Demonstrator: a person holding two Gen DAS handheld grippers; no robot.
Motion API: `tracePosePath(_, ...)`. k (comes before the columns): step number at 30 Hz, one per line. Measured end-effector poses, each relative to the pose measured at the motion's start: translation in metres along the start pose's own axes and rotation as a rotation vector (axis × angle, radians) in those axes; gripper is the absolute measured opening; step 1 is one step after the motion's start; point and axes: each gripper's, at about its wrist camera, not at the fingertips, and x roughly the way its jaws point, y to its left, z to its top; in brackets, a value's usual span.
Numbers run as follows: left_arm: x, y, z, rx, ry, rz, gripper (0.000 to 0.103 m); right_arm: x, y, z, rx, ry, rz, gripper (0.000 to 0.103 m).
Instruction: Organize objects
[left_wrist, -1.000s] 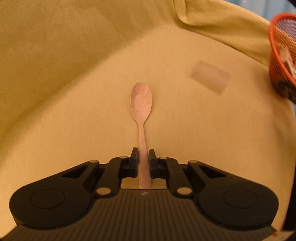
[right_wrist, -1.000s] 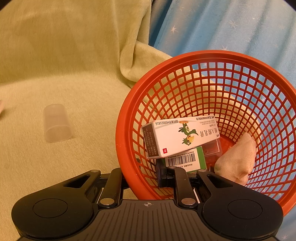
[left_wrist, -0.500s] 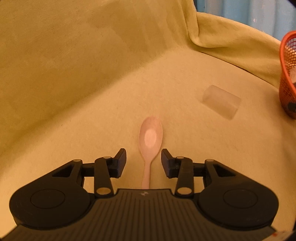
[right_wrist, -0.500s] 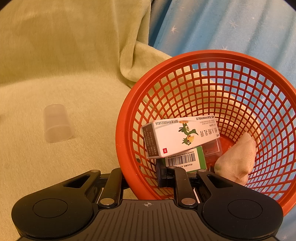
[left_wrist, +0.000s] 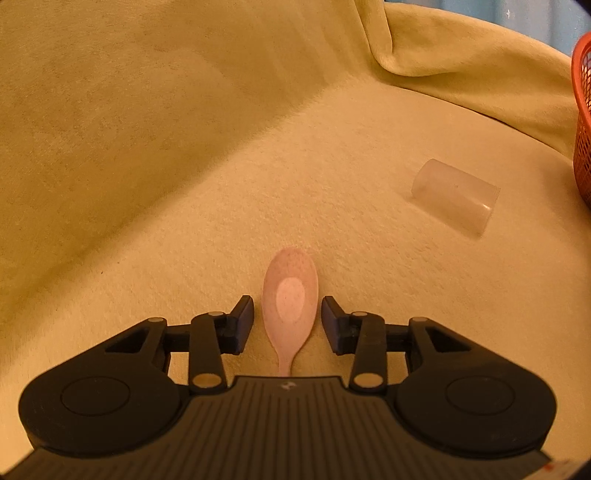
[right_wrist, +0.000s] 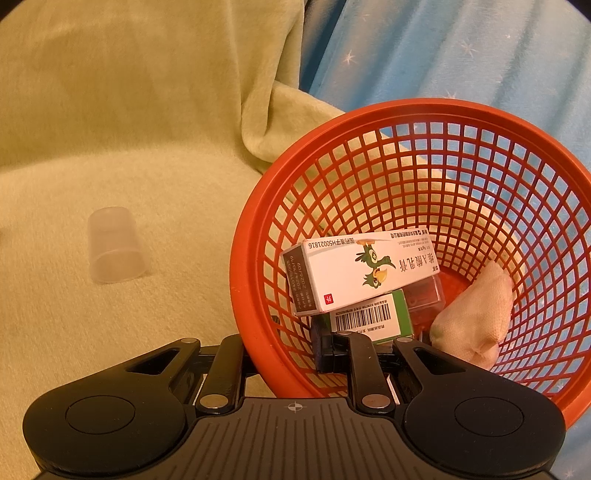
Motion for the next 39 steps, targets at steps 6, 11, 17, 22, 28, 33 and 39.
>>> tracePosePath(6, -0.002, 0.001, 0.003, 0.014, 0.008, -0.016, 0.027, 0.000, 0.000, 0.000, -0.001, 0.000, 0.000, 0.015)
tracePosePath(11, -0.018, 0.000, 0.005, 0.007, -0.020, -0.049, 0.027, 0.001, 0.000, 0.000, -0.002, 0.000, 0.000, 0.015)
tracePosePath(17, -0.042, -0.009, 0.021, 0.019, -0.073, -0.098, 0.027, 0.002, 0.001, 0.000, -0.001, 0.000, 0.000, 0.015)
tracePosePath(22, -0.057, -0.019, 0.039, 0.021, -0.123, -0.142, 0.027, 0.000, -0.002, -0.001, 0.002, -0.001, 0.000, 0.015)
tracePosePath(28, -0.073, -0.031, 0.059, 0.031, -0.160, -0.199, 0.027, 0.001, -0.002, -0.001, 0.002, -0.001, 0.000, 0.015)
tracePosePath(33, -0.084, -0.050, 0.075, 0.075, -0.183, -0.260, 0.027, 0.002, -0.002, -0.001, 0.004, -0.001, 0.000, 0.015)
tracePosePath(39, -0.092, -0.071, 0.094, 0.135, -0.210, -0.308, 0.027, 0.004, 0.000, 0.001, 0.006, -0.002, 0.001, 0.015)
